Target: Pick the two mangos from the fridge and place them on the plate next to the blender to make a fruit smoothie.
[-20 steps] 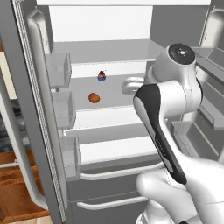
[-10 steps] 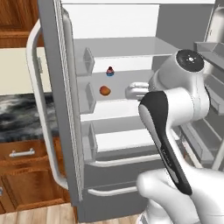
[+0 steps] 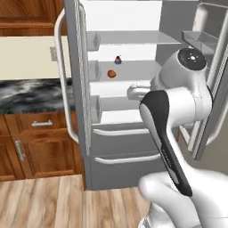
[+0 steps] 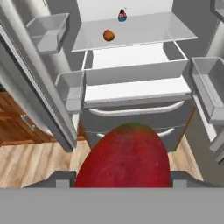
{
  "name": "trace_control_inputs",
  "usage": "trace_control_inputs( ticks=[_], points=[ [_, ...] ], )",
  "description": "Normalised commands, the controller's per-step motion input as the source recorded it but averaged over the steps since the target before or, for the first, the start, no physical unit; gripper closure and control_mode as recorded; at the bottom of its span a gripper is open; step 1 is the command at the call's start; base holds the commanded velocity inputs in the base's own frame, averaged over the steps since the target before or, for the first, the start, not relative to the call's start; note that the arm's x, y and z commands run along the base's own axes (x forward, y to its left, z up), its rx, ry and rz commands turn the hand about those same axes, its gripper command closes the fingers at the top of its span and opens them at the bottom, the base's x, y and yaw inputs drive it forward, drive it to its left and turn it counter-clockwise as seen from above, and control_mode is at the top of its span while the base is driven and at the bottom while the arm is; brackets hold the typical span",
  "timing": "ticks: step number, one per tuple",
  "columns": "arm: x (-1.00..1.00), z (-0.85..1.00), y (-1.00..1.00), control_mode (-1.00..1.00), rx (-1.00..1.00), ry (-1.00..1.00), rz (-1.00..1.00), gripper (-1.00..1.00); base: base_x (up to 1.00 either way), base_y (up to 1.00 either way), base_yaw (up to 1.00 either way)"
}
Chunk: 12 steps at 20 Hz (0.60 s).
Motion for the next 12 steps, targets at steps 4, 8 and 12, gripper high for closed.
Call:
trace_control_inputs(
  ticks=[4, 8, 12],
  points=[
    [0.00, 0.00, 0.00, 1.00, 0.00, 0.00, 0.00, 1.00, -1.00, 0.05, 0.46],
    [0.00, 0.00, 0.00, 1.00, 0.00, 0.00, 0.00, 1.00, -0.67, 0.29, 0.93],
    [0.00, 0.00, 0.00, 1.00, 0.00, 0.00, 0.00, 1.00, -0.29, 0.29, 1.00]
  ],
)
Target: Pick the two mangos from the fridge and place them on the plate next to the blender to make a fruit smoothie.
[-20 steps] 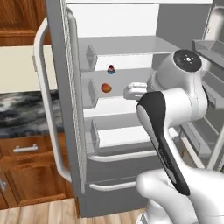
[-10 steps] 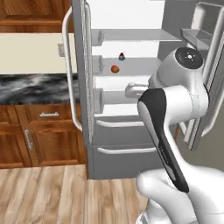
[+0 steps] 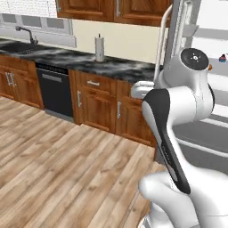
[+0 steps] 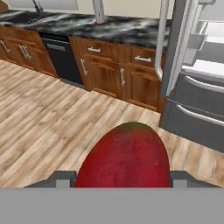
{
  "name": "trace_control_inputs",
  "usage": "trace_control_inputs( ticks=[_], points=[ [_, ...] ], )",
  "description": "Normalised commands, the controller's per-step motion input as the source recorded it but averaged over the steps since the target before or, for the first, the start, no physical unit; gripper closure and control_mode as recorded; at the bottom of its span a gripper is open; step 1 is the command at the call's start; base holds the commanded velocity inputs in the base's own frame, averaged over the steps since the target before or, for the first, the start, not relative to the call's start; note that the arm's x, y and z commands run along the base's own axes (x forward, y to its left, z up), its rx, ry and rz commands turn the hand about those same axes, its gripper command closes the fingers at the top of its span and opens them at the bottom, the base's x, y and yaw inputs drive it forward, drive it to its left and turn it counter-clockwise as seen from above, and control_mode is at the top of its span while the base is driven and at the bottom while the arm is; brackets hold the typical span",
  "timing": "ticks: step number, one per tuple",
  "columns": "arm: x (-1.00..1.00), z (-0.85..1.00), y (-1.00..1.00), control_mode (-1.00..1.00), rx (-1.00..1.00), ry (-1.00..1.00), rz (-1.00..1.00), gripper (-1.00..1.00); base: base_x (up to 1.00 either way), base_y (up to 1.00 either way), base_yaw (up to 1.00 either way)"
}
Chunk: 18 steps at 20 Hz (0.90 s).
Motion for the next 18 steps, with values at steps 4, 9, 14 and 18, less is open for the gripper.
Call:
trace_control_inputs(
  ticks=[4, 9, 14, 18],
  points=[
    [0.00, 0.00, 0.00, 1.00, 0.00, 0.00, 0.00, 1.00, -0.08, 0.21, 1.00],
    [0.00, 0.00, 0.00, 1.00, 0.00, 0.00, 0.00, 1.00, 0.00, 0.08, 0.90],
    [0.00, 0.00, 0.00, 1.00, 0.00, 0.00, 0.00, 1.00, 0.00, 0.00, 0.73],
    [0.00, 0.00, 0.00, 1.00, 0.00, 0.00, 0.00, 1.00, 0.00, 0.00, 0.63]
  ],
)
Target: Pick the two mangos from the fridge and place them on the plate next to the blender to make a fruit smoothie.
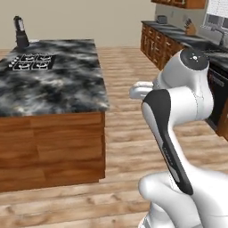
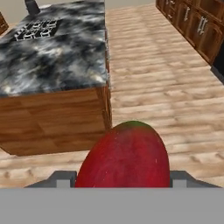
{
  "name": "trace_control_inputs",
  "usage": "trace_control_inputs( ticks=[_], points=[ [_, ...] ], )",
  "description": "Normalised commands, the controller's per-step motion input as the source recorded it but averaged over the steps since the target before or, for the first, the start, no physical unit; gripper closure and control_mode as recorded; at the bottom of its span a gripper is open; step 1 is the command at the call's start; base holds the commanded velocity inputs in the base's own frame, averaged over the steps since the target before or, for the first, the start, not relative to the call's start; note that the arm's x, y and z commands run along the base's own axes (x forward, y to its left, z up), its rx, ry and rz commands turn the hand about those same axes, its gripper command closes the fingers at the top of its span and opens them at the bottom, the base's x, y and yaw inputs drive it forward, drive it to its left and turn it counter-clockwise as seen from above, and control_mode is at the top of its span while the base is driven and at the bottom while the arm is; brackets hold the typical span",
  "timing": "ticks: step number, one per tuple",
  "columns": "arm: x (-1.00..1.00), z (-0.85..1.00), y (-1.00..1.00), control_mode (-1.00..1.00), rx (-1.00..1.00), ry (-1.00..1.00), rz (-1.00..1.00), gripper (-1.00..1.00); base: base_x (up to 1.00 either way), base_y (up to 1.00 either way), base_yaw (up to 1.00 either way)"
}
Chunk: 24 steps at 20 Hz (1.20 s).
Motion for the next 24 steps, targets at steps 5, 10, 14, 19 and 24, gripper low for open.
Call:
trace_control_inputs(
  ticks=[5, 10, 14, 19, 24],
  points=[
    [0.00, 0.00, 0.00, 1.00, 0.00, 0.00, 0.00, 1.00, 0.00, 0.00, 0.35],
    [0.00, 0.00, 0.00, 1.00, 0.00, 0.00, 0.00, 1.00, 0.00, -0.02, 0.38],
    [0.00, 0.00, 0.00, 1.00, 0.00, 0.00, 0.00, 1.00, 0.00, 0.00, 0.41],
    [0.00, 0.00, 0.00, 1.00, 0.00, 0.00, 0.00, 1.00, 0.02, 0.00, 0.37],
    [0.00, 0.00, 0.00, 1.00, 0.00, 0.00, 0.00, 1.00, 0.13, -0.15, 0.17]
  ],
)
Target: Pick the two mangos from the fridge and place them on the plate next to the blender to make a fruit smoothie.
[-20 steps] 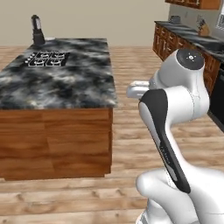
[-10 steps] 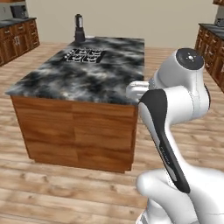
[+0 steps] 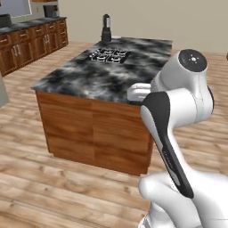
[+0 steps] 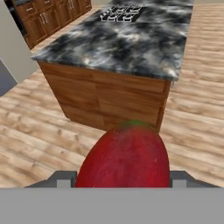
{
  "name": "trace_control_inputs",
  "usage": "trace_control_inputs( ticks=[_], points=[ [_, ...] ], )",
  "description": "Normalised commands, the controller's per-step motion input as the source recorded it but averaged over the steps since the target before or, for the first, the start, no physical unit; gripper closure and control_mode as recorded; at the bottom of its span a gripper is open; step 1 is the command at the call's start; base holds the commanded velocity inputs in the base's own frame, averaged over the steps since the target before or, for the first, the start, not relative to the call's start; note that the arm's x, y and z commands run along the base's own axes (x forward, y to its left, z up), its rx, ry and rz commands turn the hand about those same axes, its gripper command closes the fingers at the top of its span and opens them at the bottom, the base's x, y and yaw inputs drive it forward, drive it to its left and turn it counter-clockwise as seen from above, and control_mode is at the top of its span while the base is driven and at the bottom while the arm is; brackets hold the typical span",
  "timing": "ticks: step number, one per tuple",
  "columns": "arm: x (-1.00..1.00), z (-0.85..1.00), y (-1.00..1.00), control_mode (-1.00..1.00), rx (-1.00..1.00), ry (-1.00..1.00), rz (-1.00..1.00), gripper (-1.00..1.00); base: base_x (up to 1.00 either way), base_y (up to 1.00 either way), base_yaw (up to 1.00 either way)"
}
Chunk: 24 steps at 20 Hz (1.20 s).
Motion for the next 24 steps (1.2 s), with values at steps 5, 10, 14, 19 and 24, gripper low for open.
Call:
trace_control_inputs(
  ticks=[5, 10, 14, 19, 24],
  points=[
    [0.00, 0.00, 0.00, 1.00, 0.00, 0.00, 0.00, 1.00, 0.47, -0.28, 0.05],
    [0.00, 0.00, 0.00, 1.00, 0.00, 0.00, 0.00, 1.00, 0.64, -0.32, 0.02],
    [0.00, 0.00, 0.00, 1.00, 0.00, 0.00, 0.00, 1.00, 0.54, -0.32, 0.00],
    [0.00, 0.00, 0.00, 1.00, 0.00, 0.00, 0.00, 1.00, 0.37, -0.46, 0.00],
    [0.00, 0.00, 0.00, 1.00, 0.00, 0.00, 0.00, 1.00, 0.24, -0.61, -0.02]
  ],
)
